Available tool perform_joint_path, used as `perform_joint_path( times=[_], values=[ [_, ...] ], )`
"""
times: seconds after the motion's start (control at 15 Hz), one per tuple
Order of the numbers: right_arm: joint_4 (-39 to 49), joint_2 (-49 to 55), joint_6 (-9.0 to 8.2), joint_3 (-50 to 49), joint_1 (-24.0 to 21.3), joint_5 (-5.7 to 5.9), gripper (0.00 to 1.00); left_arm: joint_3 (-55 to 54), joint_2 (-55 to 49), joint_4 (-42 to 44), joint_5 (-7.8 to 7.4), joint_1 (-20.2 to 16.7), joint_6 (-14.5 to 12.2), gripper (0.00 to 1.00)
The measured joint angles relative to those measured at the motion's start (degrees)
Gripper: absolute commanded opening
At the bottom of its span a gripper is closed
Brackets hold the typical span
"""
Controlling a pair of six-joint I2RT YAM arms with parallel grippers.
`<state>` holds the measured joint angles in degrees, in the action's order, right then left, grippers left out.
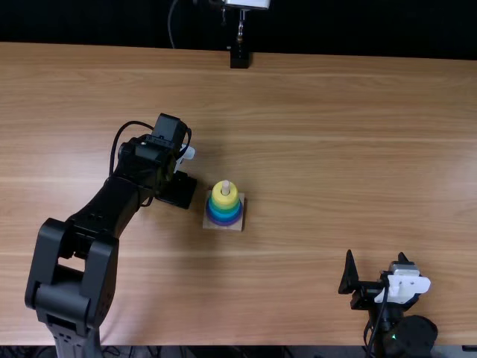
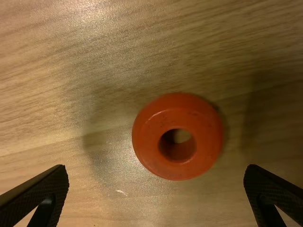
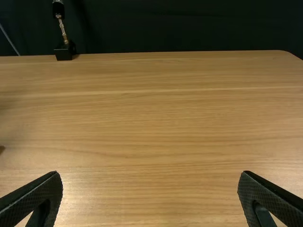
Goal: Build the Hanoi tower: stack the rings onto the peg from bottom to top in this color order: purple, dark blue, light blue, dark green, light green, yellow, orange.
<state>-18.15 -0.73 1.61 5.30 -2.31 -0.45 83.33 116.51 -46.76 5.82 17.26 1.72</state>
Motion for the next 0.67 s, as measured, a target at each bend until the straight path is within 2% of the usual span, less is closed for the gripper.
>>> perform_joint_path(
  times=[0.67],
  values=[
    [0.0,0.0,0.0,0.0,0.0,0.02,1.0,0.02,0.79,0.24,0.0,0.0,0.04,1.0]
  ],
)
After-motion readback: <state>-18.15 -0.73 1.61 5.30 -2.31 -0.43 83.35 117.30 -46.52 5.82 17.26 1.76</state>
